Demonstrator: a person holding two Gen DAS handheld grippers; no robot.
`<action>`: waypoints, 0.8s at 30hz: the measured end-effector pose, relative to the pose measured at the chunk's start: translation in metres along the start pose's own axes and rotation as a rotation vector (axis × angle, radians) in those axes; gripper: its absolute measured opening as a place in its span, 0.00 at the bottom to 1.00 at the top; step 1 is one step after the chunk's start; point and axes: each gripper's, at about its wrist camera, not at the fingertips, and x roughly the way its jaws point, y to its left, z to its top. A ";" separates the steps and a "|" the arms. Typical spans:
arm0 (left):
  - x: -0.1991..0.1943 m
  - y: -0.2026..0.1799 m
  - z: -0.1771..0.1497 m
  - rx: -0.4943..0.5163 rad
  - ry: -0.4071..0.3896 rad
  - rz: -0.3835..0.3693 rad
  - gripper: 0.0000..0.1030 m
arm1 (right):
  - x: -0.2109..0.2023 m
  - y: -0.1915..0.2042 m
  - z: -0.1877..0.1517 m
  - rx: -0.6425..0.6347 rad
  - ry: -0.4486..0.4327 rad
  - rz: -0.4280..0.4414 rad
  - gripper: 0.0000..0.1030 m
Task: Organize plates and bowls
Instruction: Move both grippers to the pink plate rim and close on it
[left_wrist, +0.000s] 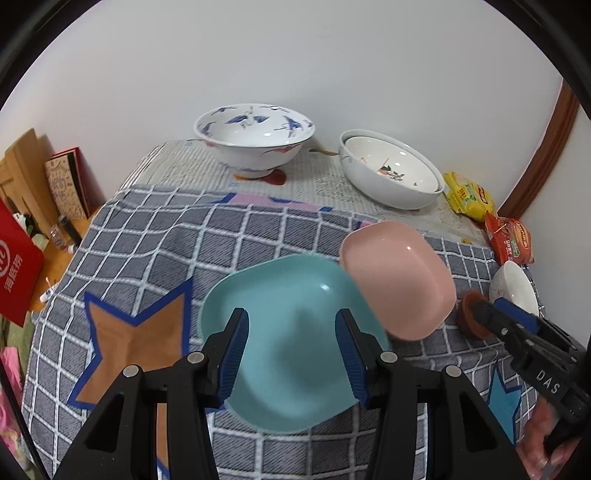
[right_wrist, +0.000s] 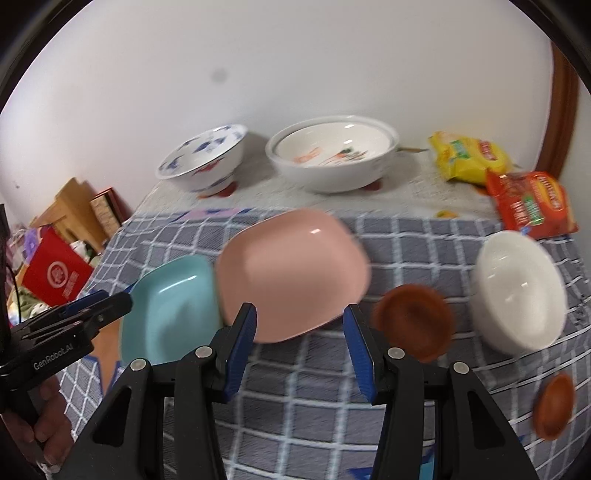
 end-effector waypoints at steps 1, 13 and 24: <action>0.002 -0.003 0.003 0.002 -0.001 -0.003 0.45 | -0.001 -0.004 0.002 0.003 -0.004 -0.008 0.47; 0.041 -0.036 0.031 0.012 0.027 -0.051 0.45 | 0.013 -0.046 0.022 0.020 0.006 -0.073 0.47; 0.082 -0.054 0.053 0.077 0.061 -0.011 0.45 | 0.066 -0.041 0.039 -0.039 0.065 -0.061 0.47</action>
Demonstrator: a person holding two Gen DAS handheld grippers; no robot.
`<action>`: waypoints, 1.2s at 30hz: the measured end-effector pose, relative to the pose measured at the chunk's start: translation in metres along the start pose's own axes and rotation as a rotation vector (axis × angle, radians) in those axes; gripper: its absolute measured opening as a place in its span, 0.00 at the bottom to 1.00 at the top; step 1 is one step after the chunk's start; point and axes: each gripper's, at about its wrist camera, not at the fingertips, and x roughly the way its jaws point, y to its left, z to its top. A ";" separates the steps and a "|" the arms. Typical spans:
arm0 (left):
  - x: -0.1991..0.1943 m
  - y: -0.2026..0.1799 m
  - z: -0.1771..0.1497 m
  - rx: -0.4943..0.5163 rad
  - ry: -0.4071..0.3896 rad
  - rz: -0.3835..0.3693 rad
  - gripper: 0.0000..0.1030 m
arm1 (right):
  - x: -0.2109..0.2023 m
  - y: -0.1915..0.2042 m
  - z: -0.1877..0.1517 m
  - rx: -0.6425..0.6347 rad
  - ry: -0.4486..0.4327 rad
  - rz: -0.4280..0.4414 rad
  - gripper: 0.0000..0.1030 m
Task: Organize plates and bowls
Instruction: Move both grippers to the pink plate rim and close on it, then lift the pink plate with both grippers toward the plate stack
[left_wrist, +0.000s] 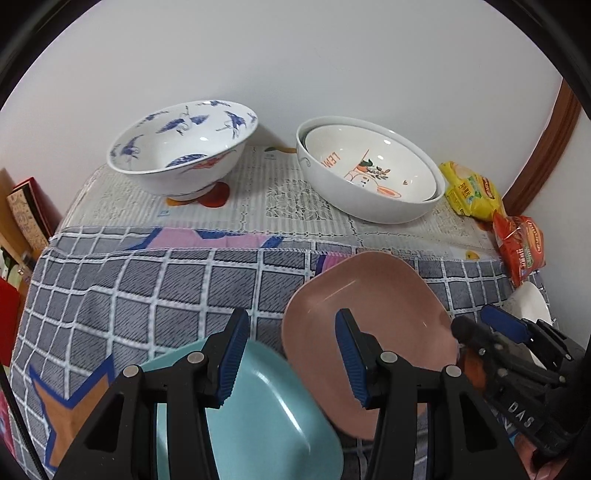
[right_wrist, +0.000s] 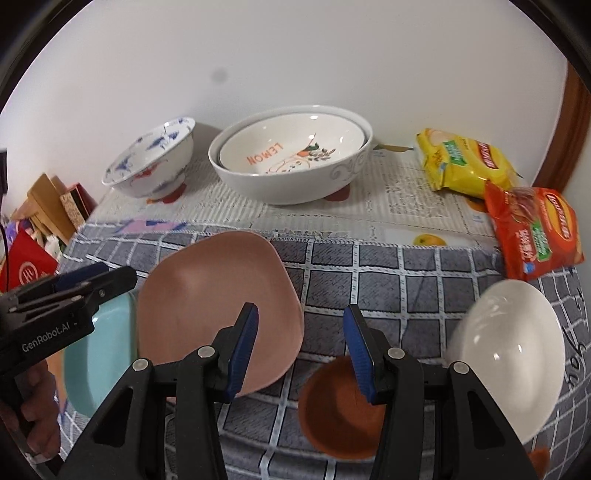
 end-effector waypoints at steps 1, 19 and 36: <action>0.005 -0.001 0.002 0.003 0.008 0.005 0.45 | 0.003 0.001 0.001 -0.006 0.004 -0.001 0.47; 0.059 -0.009 0.009 0.013 0.115 0.042 0.29 | 0.052 -0.002 0.007 -0.038 0.091 -0.020 0.25; 0.016 -0.006 0.018 -0.016 0.019 -0.016 0.16 | 0.020 -0.003 0.016 0.016 0.003 0.030 0.10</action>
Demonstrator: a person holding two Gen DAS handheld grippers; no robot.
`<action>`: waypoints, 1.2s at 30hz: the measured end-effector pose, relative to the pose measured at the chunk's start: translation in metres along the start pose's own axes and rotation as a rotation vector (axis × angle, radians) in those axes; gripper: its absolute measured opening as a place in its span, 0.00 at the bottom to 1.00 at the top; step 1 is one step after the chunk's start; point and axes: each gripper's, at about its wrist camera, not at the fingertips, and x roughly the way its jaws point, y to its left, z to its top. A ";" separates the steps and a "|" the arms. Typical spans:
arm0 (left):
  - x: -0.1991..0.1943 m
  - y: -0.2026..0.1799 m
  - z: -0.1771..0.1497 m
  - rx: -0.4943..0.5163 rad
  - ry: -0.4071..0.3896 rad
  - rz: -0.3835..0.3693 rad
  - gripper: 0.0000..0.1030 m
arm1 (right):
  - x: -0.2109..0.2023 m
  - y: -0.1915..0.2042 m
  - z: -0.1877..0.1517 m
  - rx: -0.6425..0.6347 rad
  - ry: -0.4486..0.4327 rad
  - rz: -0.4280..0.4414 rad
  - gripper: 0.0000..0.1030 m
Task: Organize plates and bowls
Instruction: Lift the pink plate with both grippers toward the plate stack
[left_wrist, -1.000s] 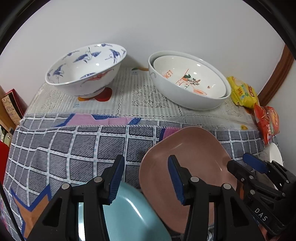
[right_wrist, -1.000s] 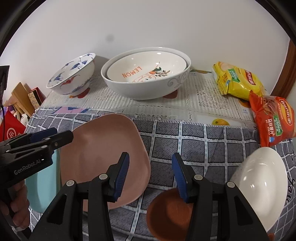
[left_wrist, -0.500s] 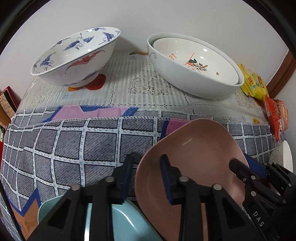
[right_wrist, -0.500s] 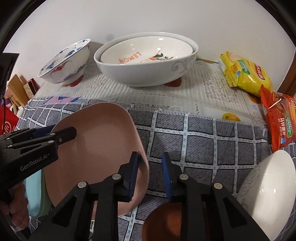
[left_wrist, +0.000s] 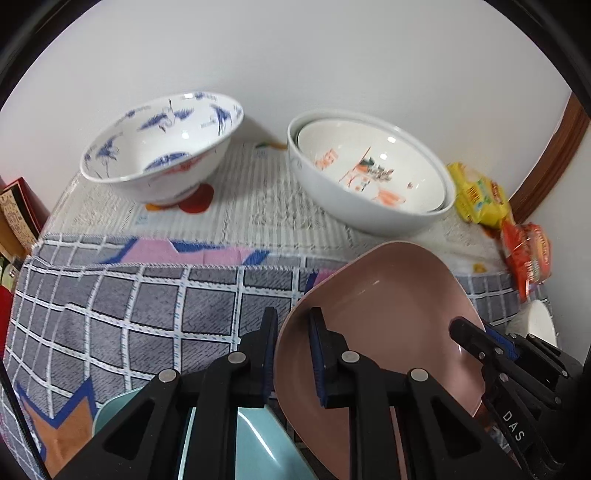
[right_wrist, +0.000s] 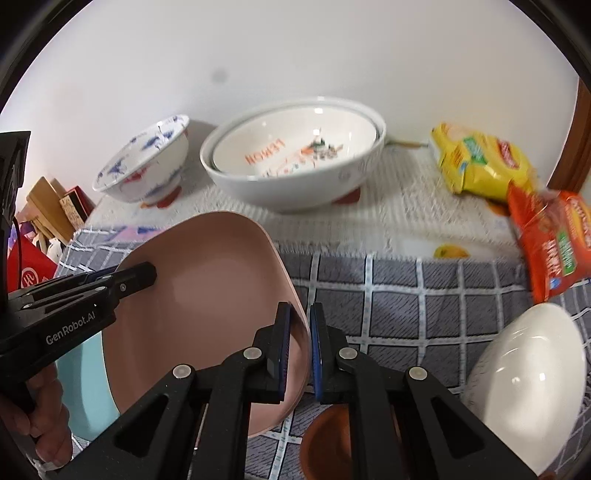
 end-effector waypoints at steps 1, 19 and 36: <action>-0.007 0.000 0.000 -0.003 -0.010 -0.006 0.16 | -0.005 0.001 0.001 0.000 -0.007 -0.001 0.10; -0.105 -0.015 -0.034 0.006 -0.078 -0.051 0.16 | -0.120 0.021 -0.026 0.009 -0.105 -0.020 0.10; -0.170 -0.013 -0.066 0.015 -0.145 -0.058 0.16 | -0.184 0.042 -0.059 0.013 -0.174 -0.017 0.10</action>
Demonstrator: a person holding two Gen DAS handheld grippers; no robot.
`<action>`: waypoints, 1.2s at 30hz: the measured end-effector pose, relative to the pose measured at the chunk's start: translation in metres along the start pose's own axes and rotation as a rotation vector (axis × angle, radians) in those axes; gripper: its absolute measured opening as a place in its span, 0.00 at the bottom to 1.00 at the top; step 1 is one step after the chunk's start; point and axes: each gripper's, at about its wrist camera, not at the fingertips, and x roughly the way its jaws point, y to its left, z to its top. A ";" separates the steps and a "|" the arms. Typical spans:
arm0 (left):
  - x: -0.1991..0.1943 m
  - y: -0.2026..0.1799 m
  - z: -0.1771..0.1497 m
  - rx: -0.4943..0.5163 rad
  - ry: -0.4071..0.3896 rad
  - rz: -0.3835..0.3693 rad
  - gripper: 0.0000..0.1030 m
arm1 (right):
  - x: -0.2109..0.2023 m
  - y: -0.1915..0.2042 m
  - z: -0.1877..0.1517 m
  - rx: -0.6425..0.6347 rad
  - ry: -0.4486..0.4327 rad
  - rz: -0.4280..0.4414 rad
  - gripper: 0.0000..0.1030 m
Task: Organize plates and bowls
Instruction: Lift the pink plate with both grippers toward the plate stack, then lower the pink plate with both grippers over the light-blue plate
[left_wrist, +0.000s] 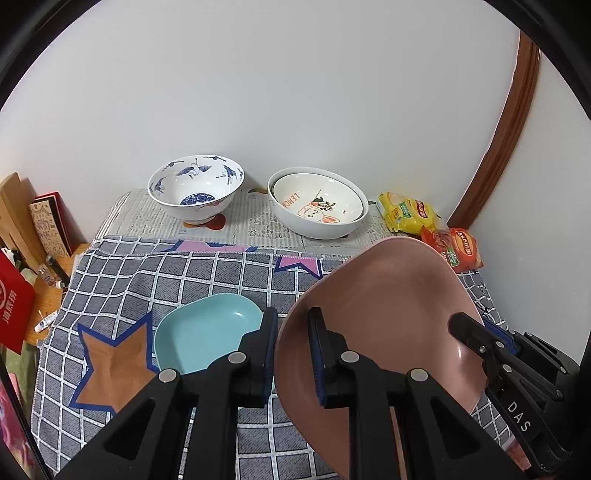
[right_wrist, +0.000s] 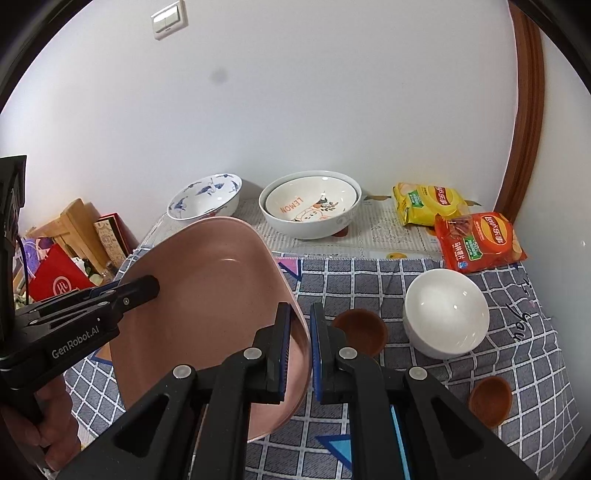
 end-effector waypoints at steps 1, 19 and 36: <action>-0.002 0.001 -0.001 -0.001 -0.001 -0.001 0.16 | 0.000 0.000 0.000 0.003 -0.001 0.003 0.10; -0.018 0.025 -0.010 -0.034 -0.008 0.016 0.16 | -0.005 0.025 -0.005 -0.015 -0.006 0.036 0.10; -0.017 0.049 -0.013 -0.069 -0.007 0.018 0.16 | 0.005 0.046 -0.005 -0.037 0.003 0.046 0.10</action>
